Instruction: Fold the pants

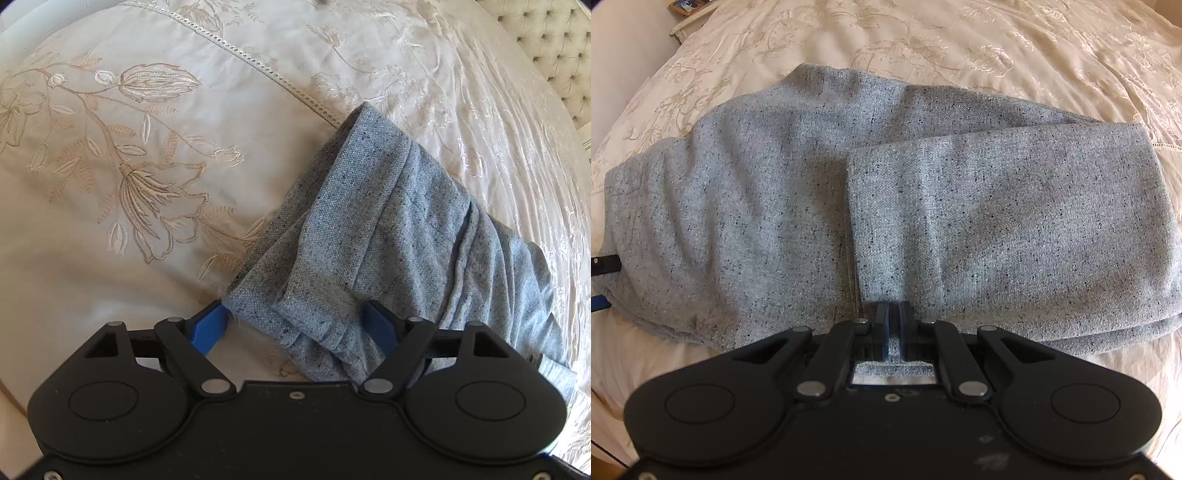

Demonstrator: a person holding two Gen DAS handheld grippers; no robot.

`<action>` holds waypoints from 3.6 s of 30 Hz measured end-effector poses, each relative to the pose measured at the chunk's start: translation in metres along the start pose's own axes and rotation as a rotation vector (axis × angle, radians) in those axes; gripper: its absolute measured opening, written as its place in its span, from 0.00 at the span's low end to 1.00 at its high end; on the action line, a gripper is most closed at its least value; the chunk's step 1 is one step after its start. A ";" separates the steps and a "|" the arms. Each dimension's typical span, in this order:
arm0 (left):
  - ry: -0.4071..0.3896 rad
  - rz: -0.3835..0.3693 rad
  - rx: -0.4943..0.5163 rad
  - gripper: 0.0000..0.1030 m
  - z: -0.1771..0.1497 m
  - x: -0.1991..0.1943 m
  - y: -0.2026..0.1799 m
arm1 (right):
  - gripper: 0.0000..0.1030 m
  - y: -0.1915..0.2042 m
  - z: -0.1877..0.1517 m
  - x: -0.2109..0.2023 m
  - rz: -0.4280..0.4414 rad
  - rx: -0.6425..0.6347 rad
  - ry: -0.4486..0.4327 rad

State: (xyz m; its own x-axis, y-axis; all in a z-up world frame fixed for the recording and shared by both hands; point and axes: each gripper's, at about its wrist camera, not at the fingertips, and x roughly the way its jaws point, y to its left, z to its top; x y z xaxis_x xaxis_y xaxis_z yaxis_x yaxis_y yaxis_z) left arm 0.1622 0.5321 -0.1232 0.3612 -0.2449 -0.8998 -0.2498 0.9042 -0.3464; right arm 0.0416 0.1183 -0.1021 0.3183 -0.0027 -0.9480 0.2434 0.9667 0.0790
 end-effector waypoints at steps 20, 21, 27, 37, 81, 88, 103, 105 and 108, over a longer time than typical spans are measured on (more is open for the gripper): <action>-0.158 -0.158 0.072 0.12 0.008 -0.065 -0.022 | 0.08 0.012 0.002 -0.006 0.008 -0.014 -0.041; -0.162 -0.157 0.090 0.12 0.008 -0.066 -0.027 | 0.08 0.014 -0.001 -0.002 0.011 -0.022 -0.034; -0.201 -0.164 0.086 0.11 0.005 -0.075 -0.041 | 0.10 0.018 -0.006 0.003 0.018 -0.086 -0.034; -0.170 -0.072 -0.124 0.51 -0.014 -0.043 -0.017 | 0.10 0.001 0.002 0.001 0.118 -0.115 0.021; -0.473 -0.230 0.676 0.21 -0.134 -0.149 -0.291 | 0.08 -0.083 -0.024 -0.050 0.282 -0.122 -0.099; -0.177 -0.265 0.792 0.26 -0.221 -0.059 -0.373 | 0.09 -0.204 -0.021 -0.063 0.199 -0.040 -0.101; -0.142 -0.217 0.726 0.30 -0.248 -0.052 -0.380 | 0.24 -0.302 0.026 -0.069 0.396 0.170 -0.078; -0.126 -0.225 0.751 0.31 -0.256 -0.047 -0.392 | 0.25 -0.303 0.031 -0.067 0.414 0.189 -0.061; -0.064 -0.288 0.827 0.34 -0.272 -0.045 -0.412 | 0.25 -0.302 0.035 -0.057 0.381 0.149 -0.032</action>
State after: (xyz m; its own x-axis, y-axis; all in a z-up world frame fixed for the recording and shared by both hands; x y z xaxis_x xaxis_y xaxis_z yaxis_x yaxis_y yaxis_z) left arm 0.0046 0.0757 -0.0127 0.3656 -0.5046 -0.7821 0.5807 0.7804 -0.2320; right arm -0.0185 -0.1828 -0.0614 0.4391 0.3382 -0.8324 0.2317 0.8525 0.4686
